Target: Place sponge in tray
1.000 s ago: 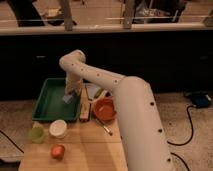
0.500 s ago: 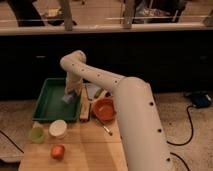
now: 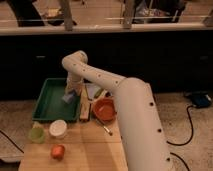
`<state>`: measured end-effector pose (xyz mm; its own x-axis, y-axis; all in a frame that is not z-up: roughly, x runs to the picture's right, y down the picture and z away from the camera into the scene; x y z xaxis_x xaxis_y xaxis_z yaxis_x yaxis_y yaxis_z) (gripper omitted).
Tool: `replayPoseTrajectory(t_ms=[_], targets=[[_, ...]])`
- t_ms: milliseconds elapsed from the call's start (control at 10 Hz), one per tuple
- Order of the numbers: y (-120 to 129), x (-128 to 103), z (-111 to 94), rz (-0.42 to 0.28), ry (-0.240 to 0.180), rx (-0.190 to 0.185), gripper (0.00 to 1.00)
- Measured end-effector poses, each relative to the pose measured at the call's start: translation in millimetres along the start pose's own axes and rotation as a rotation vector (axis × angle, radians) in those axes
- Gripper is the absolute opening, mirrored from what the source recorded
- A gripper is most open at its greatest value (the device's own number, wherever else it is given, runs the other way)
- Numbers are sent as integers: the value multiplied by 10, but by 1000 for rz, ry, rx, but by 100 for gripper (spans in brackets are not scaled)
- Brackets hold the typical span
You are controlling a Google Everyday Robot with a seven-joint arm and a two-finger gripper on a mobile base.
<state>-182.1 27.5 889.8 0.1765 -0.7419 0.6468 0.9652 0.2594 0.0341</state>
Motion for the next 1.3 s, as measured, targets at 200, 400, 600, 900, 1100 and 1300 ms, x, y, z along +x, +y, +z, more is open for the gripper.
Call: replayPoseTrajectory(t_ms=[200, 400, 600, 900, 1100, 1300], targets=[[-1, 18, 7, 9, -3, 6, 17], [9, 39, 14, 18, -7, 10, 37], [9, 56, 21, 22, -13, 11, 58], [-2, 67, 38, 30, -20, 15, 80], [8, 80, 46, 40, -25, 19, 80], [14, 93, 55, 53, -29, 27, 69]])
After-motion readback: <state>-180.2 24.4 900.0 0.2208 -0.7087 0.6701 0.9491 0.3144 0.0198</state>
